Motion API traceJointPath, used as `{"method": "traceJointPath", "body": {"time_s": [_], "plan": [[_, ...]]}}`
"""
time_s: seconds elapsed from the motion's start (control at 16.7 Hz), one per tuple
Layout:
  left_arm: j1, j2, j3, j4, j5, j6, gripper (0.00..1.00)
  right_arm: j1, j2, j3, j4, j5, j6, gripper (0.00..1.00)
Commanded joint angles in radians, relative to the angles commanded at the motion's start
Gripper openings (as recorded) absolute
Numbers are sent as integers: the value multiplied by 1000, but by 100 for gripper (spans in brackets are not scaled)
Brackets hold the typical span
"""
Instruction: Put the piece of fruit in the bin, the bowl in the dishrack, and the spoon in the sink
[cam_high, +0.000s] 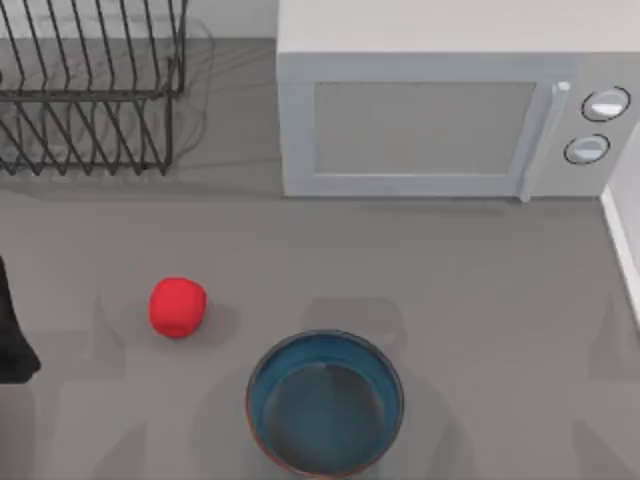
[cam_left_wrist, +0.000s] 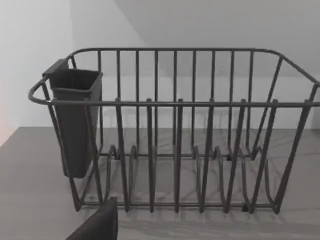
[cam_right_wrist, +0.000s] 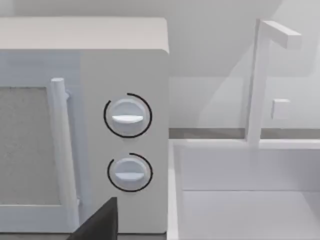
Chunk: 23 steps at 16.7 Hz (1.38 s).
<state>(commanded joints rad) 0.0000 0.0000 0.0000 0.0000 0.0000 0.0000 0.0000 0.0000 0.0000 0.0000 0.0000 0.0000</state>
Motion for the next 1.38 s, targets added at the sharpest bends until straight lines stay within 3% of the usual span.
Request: {"method": "traceJointPath", "body": {"time_s": [0.24, 0.48, 1.38], "plan": [[-9, 31, 26, -26, 0, -1, 100, 0, 0, 0, 0, 0, 0, 100], [-58, 220, 177, -158, -3, -23, 100, 0, 0, 0, 0, 0, 0, 100], [-346, 1634, 1169, -864, 21, -257, 100, 0, 0, 0, 0, 0, 0, 100]]}}
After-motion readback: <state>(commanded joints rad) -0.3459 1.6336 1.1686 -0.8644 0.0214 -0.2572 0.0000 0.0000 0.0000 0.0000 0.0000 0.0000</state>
